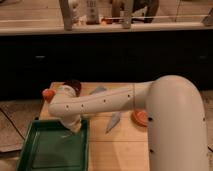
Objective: Place fork in tray
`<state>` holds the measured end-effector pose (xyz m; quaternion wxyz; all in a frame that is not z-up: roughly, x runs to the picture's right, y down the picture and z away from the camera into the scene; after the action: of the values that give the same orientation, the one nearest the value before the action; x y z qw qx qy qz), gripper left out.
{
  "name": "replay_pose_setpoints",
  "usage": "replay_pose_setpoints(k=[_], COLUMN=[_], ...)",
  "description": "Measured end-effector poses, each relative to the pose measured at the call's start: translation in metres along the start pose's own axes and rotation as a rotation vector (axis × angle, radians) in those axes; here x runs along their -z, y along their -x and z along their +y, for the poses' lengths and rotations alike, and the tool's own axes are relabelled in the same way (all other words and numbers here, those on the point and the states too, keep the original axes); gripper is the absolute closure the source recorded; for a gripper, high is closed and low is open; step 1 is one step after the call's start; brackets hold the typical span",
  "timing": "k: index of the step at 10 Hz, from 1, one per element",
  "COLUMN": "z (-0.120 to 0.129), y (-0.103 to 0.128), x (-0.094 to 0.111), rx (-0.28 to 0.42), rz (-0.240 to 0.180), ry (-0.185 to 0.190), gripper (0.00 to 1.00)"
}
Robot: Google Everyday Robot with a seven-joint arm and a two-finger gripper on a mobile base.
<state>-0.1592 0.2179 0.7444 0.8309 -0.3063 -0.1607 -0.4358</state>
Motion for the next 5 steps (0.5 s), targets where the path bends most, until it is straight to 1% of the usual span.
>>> replay_pose_setpoints(k=[1, 2, 5], z=[0.0002, 0.0000, 0.0010], y=[0.0030, 0.0059, 0.0105], x=[-0.0009, -0.0016, -0.0035], rx=[0.007, 0.014, 0.028], rz=[-0.004, -0.008, -0.014], ry=[0.000, 0.000, 0.004], gripper=[0.23, 0.20, 0.20])
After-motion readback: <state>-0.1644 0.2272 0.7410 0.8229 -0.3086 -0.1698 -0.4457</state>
